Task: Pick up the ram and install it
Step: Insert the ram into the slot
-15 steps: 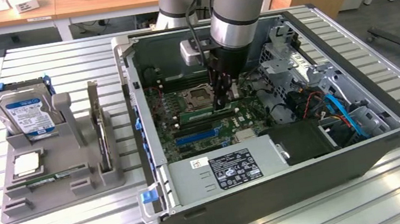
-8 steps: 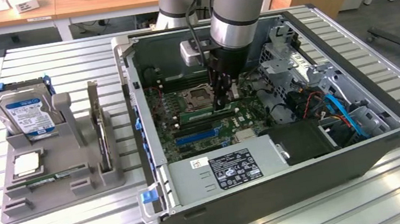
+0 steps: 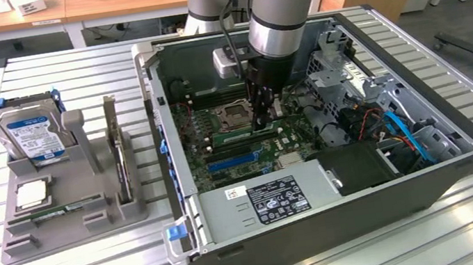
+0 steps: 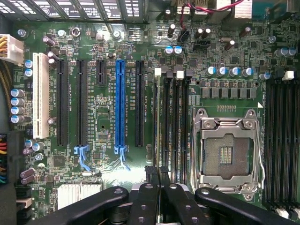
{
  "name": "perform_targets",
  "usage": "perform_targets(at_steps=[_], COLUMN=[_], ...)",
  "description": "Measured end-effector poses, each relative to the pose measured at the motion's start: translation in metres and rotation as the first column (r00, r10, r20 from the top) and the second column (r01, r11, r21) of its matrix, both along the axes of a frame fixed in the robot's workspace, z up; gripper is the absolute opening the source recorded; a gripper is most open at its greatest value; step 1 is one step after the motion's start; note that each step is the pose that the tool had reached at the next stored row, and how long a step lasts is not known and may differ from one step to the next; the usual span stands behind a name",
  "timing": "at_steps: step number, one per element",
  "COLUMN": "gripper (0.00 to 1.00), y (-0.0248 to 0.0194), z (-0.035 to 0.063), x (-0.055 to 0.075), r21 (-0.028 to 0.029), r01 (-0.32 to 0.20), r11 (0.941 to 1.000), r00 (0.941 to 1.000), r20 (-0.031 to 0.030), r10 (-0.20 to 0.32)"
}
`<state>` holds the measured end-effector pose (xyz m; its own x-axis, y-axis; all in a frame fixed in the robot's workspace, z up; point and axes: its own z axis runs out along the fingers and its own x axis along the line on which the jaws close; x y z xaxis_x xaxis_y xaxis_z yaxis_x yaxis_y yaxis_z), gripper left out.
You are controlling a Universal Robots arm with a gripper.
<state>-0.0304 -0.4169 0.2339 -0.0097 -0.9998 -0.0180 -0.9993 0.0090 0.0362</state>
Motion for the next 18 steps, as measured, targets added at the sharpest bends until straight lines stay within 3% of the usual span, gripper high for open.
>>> perform_targets(at_steps=[18], gripper=[0.12], y=[0.0000], z=[-0.0004], x=[0.0000], r21=[0.0002], r01=[-0.007], r11=[1.0000], r00=[1.0000], r20=[0.0000], r10=[0.007])
